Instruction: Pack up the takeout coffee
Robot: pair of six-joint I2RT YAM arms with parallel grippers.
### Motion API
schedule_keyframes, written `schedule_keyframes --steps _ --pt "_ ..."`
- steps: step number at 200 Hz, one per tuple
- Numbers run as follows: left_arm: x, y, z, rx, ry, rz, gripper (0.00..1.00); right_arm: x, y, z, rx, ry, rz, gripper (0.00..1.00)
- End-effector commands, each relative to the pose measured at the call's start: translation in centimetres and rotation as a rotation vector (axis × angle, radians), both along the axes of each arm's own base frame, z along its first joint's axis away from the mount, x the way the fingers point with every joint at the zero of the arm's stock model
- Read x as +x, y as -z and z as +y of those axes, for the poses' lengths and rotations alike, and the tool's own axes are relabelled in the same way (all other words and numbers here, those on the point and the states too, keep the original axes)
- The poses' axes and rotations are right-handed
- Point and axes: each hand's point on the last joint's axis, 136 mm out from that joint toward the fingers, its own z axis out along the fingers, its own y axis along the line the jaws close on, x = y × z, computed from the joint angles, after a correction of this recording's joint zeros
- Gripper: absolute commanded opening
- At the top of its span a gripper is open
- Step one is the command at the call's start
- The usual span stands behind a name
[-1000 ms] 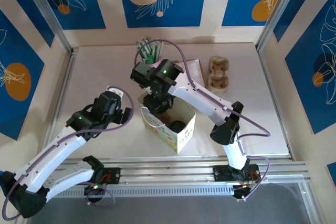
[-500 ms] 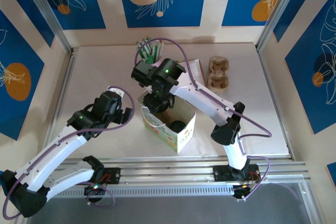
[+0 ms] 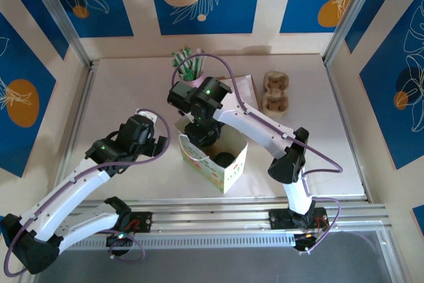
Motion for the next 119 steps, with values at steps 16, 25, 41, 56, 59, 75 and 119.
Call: schedule_keyframes --steps 16,25,41,56,59,75,119 --pt "0.0 0.4 0.5 0.022 -0.009 0.008 1.00 -1.9 0.3 -2.5 -0.056 -0.002 0.091 0.68" --pt "0.0 0.4 0.5 0.024 -0.009 0.009 1.00 -1.9 0.6 -2.3 -0.052 -0.004 0.097 0.68" --pt "0.0 0.4 0.5 0.023 -0.009 0.009 1.00 -1.8 1.1 -2.1 -0.051 0.003 0.100 0.68" --pt "0.0 0.4 0.5 0.023 -0.008 0.009 1.00 -1.8 1.4 -1.9 -0.042 0.003 0.099 0.68" --pt "0.0 0.4 0.5 0.023 -0.009 0.008 1.00 -1.7 1.5 -1.8 -0.039 0.004 0.100 0.68" --pt "0.0 0.4 0.5 0.023 -0.009 0.008 1.00 -1.7 1.9 -1.5 -0.031 0.007 0.102 0.68" --pt "0.0 0.4 0.6 0.025 -0.009 0.007 1.00 -1.4 2.8 -1.0 -0.015 0.021 0.097 0.68"
